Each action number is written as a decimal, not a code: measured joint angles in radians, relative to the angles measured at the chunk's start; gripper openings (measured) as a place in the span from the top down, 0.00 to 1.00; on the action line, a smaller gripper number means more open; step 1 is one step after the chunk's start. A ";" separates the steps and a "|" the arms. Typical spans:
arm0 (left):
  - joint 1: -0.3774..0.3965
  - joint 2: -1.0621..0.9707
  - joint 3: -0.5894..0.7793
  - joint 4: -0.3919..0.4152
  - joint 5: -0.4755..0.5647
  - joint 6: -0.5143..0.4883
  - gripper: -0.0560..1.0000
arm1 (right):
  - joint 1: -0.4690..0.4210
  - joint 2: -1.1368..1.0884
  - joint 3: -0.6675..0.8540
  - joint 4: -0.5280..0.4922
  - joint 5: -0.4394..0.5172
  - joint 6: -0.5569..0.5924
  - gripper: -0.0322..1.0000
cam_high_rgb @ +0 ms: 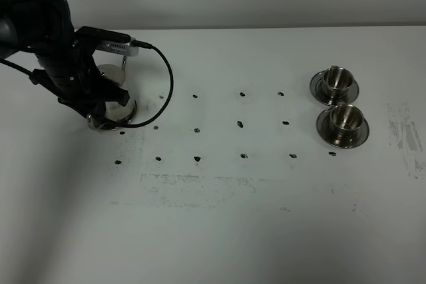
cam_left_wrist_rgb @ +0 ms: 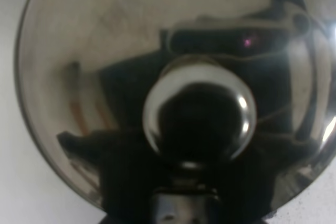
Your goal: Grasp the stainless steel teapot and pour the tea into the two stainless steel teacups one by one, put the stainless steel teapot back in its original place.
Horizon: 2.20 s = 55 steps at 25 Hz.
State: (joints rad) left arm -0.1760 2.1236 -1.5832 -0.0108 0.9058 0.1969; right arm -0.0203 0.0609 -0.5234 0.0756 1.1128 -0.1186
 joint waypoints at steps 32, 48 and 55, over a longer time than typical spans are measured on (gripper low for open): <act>-0.224 0.386 -0.992 -0.049 0.288 0.303 0.79 | 0.000 0.000 0.000 0.001 0.000 0.000 0.46; -0.332 0.453 -1.066 -0.035 0.278 0.516 0.79 | 0.000 0.000 0.000 0.001 0.000 0.000 0.46; -0.355 0.463 -1.066 0.021 0.197 0.590 0.79 | 0.000 0.000 0.000 0.001 0.000 0.000 0.46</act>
State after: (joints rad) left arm -0.5309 2.5871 -2.6494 0.0107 1.1032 0.7868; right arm -0.0203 0.0609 -0.5234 0.0764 1.1128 -0.1186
